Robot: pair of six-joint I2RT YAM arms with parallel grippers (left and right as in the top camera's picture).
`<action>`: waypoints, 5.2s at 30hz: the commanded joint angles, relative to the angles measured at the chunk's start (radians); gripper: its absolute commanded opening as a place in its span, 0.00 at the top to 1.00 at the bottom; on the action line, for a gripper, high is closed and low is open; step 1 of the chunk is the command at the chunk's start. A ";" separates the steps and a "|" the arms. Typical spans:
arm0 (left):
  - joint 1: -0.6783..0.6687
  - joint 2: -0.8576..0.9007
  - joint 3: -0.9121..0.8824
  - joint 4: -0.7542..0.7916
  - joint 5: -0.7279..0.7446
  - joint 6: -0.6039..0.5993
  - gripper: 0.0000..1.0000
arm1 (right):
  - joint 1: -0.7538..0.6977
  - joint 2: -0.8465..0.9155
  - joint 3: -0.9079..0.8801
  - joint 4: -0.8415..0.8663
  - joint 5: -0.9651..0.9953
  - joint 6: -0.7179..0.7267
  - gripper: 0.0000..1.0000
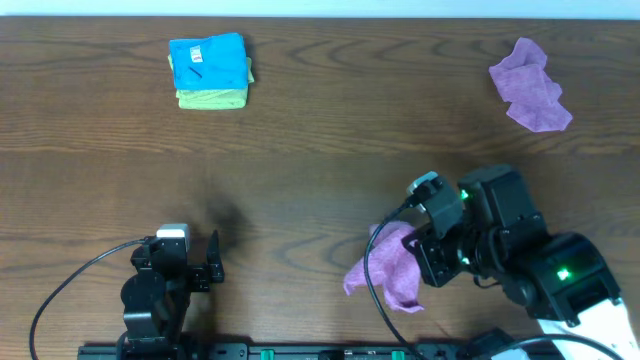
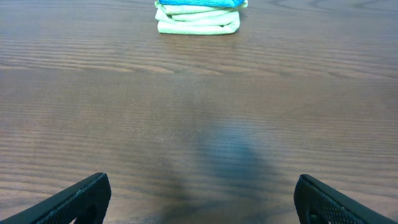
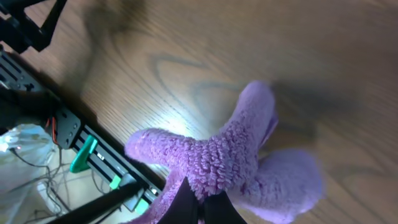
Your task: Fold the cloth
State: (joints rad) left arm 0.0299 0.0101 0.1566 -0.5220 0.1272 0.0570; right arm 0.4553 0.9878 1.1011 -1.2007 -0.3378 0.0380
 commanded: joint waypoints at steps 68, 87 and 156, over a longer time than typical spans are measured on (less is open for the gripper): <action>0.002 -0.001 -0.013 0.161 0.059 -0.420 0.04 | -0.418 0.852 -0.171 1.032 -0.010 0.439 0.99; 0.001 0.789 0.386 0.164 0.462 -0.522 0.04 | -0.432 0.439 -0.171 0.822 0.244 0.365 0.99; -0.148 1.293 0.589 0.346 0.677 -0.453 0.04 | -0.316 0.766 -0.111 0.988 0.299 0.061 0.46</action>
State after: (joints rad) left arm -0.1143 1.3029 0.7208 -0.1799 0.7982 -0.4145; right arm 0.1364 1.7226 0.9699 -0.2115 -0.0479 0.0689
